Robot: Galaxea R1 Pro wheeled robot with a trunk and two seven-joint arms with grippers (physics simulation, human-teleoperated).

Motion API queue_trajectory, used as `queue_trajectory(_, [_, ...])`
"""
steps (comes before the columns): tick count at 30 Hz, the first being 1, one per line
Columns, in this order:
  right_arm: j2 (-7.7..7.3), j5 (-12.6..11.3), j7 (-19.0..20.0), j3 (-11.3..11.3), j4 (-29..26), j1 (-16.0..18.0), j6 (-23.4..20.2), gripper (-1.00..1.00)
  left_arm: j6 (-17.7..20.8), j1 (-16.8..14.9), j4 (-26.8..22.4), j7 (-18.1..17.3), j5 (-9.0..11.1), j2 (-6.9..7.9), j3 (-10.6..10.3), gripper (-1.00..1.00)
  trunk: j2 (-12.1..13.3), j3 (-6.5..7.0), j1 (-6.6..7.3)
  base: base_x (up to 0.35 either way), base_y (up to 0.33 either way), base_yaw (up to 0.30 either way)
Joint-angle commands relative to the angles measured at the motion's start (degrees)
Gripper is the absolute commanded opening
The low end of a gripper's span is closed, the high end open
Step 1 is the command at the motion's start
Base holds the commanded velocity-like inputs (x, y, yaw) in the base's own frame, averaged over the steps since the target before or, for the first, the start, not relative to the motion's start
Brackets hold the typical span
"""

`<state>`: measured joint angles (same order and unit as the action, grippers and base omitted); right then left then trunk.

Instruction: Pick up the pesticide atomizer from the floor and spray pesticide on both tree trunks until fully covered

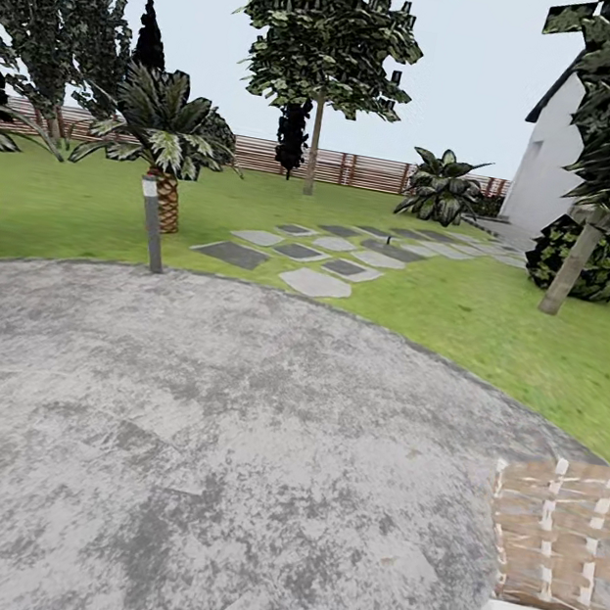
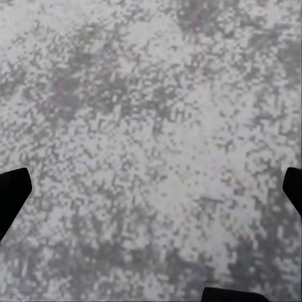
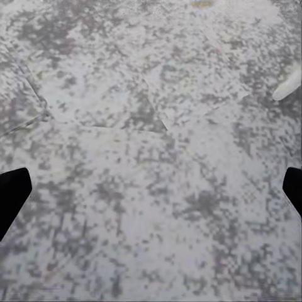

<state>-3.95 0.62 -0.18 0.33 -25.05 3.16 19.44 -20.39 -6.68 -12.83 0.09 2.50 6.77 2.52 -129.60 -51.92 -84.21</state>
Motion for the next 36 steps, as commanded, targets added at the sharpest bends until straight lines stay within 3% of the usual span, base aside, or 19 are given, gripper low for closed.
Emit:
queue_trajectory(1, [0.00,0.0,0.0,0.0,0.0,0.0,0.0,1.00,0.0,0.0,0.0,0.0,0.0,0.00,0.0,1.00,0.0,0.00,0.00,0.338,0.000,0.005])
queue_trajectory(10, [-0.08,0.1,0.0,0.1,1.0,0.0,2.0,1.00,0.0,0.0,0.0,0.0,0.0,0.00,-0.1,1.00,0.0,0.00,0.00,0.338,0.000,0.001])
queue_trajectory(36, [-0.09,0.1,0.0,0.0,1.5,0.0,2.1,1.00,0.0,0.0,0.0,0.0,0.0,0.00,-0.1,1.00,0.0,0.00,0.00,0.337,0.000,0.000])
